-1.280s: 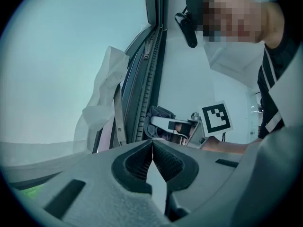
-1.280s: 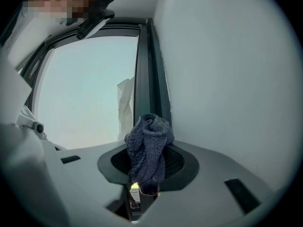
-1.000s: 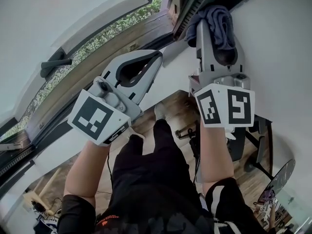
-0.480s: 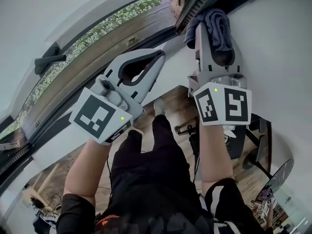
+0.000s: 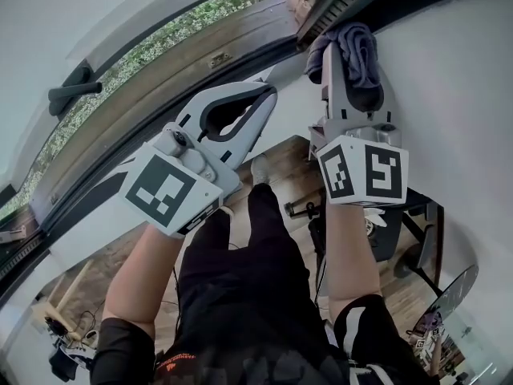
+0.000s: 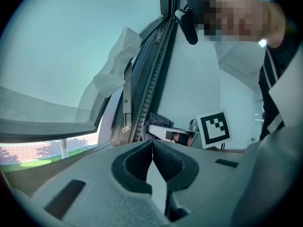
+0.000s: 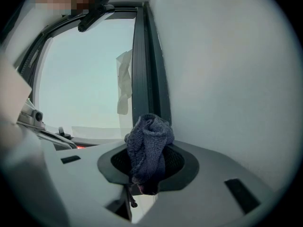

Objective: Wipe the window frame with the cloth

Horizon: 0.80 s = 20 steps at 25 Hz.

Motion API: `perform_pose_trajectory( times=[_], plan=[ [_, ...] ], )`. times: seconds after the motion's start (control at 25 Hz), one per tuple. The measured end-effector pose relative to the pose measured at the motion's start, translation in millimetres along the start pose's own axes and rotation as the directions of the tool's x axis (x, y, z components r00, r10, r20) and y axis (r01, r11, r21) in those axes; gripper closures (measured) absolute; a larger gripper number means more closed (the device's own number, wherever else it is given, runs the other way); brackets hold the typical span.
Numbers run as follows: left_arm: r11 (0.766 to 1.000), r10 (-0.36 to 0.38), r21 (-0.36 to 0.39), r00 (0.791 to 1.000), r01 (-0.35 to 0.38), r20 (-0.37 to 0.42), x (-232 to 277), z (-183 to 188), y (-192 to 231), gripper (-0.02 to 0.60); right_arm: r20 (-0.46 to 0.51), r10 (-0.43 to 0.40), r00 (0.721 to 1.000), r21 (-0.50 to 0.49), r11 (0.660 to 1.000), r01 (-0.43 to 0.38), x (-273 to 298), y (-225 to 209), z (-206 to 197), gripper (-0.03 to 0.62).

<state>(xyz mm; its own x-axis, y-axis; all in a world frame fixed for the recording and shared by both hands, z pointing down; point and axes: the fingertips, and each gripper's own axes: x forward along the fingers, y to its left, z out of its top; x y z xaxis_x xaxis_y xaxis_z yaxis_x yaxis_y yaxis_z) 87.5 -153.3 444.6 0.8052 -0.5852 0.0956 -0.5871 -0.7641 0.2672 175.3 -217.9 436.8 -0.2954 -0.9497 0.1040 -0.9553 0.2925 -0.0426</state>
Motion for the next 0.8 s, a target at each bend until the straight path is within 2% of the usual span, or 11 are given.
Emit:
perform_pose_trajectory(
  times=[0.8],
  plan=[
    [0.999, 0.020, -0.043, 0.999, -0.021, -0.027, -7, -29, 4, 0.561, -0.052, -0.025, 0.998, 0.035, 0.999, 0.027, 4, -4, -45, 0.490]
  ],
)
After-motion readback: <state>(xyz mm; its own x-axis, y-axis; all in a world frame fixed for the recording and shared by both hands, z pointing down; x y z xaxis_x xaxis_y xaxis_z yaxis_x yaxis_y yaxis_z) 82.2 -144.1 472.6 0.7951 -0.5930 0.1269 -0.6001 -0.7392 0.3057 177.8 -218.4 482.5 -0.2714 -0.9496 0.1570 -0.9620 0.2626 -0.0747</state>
